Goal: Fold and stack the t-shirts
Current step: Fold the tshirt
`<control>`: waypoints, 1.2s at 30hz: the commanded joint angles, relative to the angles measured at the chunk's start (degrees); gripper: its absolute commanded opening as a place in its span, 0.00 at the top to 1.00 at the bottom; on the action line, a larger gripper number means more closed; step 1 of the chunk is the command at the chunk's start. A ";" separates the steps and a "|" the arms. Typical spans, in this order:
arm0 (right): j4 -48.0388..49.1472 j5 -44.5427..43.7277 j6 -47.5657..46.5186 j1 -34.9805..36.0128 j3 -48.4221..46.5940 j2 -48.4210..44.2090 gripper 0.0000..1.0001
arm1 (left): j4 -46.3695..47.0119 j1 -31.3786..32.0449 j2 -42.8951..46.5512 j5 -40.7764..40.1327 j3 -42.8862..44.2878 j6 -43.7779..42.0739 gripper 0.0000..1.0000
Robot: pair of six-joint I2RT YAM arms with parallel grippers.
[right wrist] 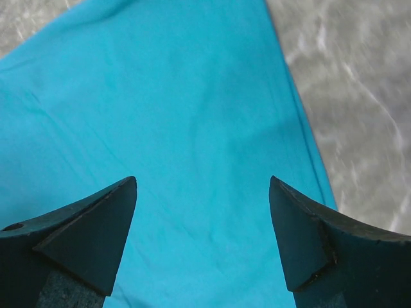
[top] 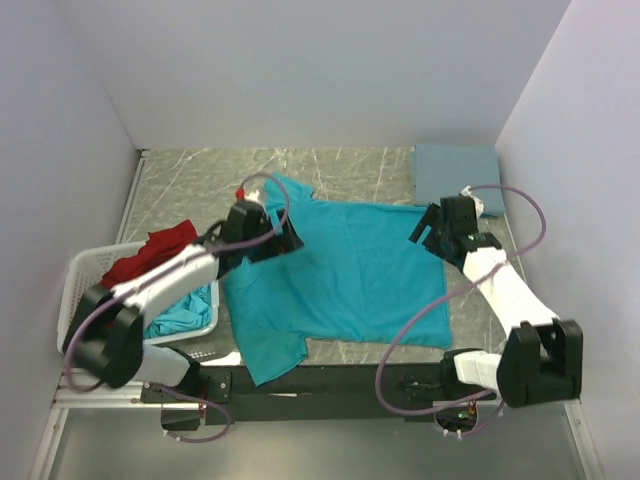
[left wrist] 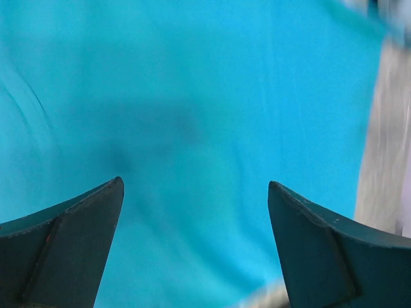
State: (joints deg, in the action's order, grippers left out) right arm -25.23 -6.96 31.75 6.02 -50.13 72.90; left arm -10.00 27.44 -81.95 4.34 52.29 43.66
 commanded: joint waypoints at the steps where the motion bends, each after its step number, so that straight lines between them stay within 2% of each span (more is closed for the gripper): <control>1: 0.89 -2.26 2.88 0.22 4.94 -6.70 0.10 | -11.57 6.98 8.63 -5.55 -6.31 4.14 0.01; 3: 0.27 -2.79 2.53 0.22 6.09 -8.82 0.10 | -16.78 10.07 15.20 -6.62 -10.36 7.30 0.01; 4: 0.10 -3.23 2.27 0.13 6.88 -10.48 0.10 | -22.64 12.87 17.42 -7.67 -12.63 9.06 0.01; 8: -0.34 -3.15 1.92 0.04 7.76 -12.61 0.10 | -34.35 20.00 27.53 -5.23 -17.48 19.41 0.01; 10: -0.34 -3.06 1.83 0.13 8.03 -12.87 0.10 | -36.92 24.04 32.00 -3.82 -20.19 23.12 0.01; 14: 0.10 -2.88 1.65 0.04 8.12 -12.26 0.10 | -39.65 30.20 34.76 -1.00 -23.20 31.03 0.01; 17: 0.01 -2.97 1.21 -0.04 8.20 -11.82 0.10 | -42.38 32.67 33.35 -0.73 -23.73 32.97 0.02; 18: 0.01 -3.49 1.21 -0.05 8.29 -11.82 0.10 | -42.64 33.02 32.74 0.05 -23.90 33.16 0.04; 22: 0.18 -3.76 1.04 -0.05 9.00 -11.56 0.10 | -40.11 33.90 32.38 3.47 -26.62 33.42 0.29; 30: 0.62 -3.15 1.47 -0.05 9.00 -9.80 0.10 | -34.31 34.61 29.31 4.28 -29.09 33.77 0.33; 36: -0.16 -4.37 2.88 0.04 10.49 -11.55 0.10 | -30.96 35.31 26.32 2.52 -29.18 34.39 0.49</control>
State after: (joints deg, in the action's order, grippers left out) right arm -26.17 -9.43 33.63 6.02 -40.64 63.07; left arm -47.66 61.98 -54.04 7.81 23.66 76.25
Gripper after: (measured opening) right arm 0.900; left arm 0.531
